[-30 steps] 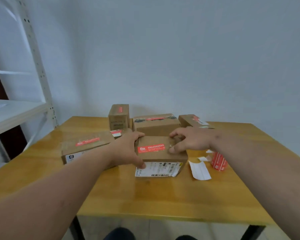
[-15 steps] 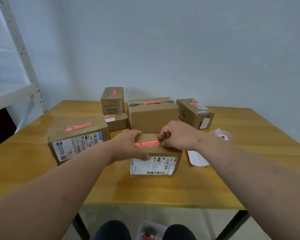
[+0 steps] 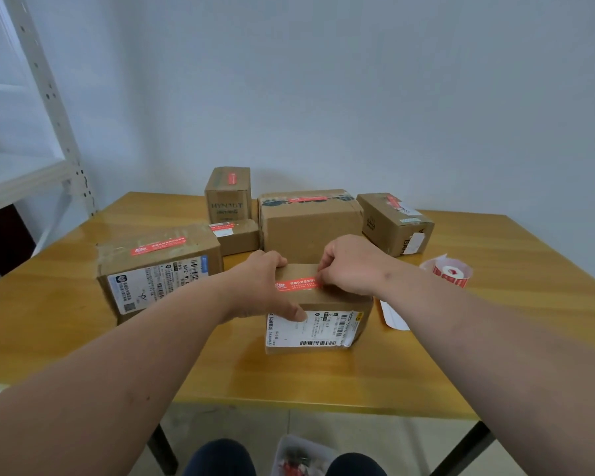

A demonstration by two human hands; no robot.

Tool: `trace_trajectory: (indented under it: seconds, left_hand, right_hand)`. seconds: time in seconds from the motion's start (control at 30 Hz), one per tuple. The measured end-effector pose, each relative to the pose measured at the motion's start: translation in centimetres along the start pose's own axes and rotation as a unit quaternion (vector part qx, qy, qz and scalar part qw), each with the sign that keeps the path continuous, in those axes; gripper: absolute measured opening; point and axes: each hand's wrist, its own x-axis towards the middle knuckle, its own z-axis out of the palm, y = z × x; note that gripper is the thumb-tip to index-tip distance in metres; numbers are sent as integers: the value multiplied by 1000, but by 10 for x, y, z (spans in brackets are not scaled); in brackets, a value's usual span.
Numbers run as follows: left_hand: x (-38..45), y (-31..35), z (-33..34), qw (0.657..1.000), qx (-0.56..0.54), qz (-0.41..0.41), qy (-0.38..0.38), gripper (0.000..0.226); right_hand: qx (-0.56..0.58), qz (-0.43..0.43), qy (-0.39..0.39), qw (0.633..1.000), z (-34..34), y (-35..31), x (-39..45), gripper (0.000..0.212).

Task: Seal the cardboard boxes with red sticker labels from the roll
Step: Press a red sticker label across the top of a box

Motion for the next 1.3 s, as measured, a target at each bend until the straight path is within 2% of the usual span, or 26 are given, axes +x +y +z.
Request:
trace_trajectory:
  seconds: [0.17,0.33,0.43,0.73,0.9,1.03,1.13,1.3]
  left_hand:
    - [-2,-1,-1,999,-23,-15,-18,102]
    - [-2,-2,-1,998,-49,-18,-23,105]
    - [-3,-2,-1,997,-67,-20,-27,104]
    - [-6,-3,0,994,-105,-20,-31,102]
    - [-5,-4,1,993,-114,-22,-35,102]
    - [-5,-4,1,993,-115,-18,-35,103]
    - [-5,-5,2,993,-116,-17,-35,103]
    - [-5,-6,2,993,-110,-17,-32,104]
  right_hand:
    - [-38,6,-4,999,1,-3,2,20]
    - [-83,-24,-13,996,0,-5,-4,19]
    - [-63,-45,-19,997,0,0,-5,9]
    - [-50,-84,-27,995,-7,-1,-11,13]
    - [-33,-79,-35,996,-10,-2,-11,18]
    - [26,-68,-6,997,-10,2,-12,4]
    - [91,-17,30,995,-11,6,-11,18]
    - [56,-6,-23,998,-8,-3,-9,20]
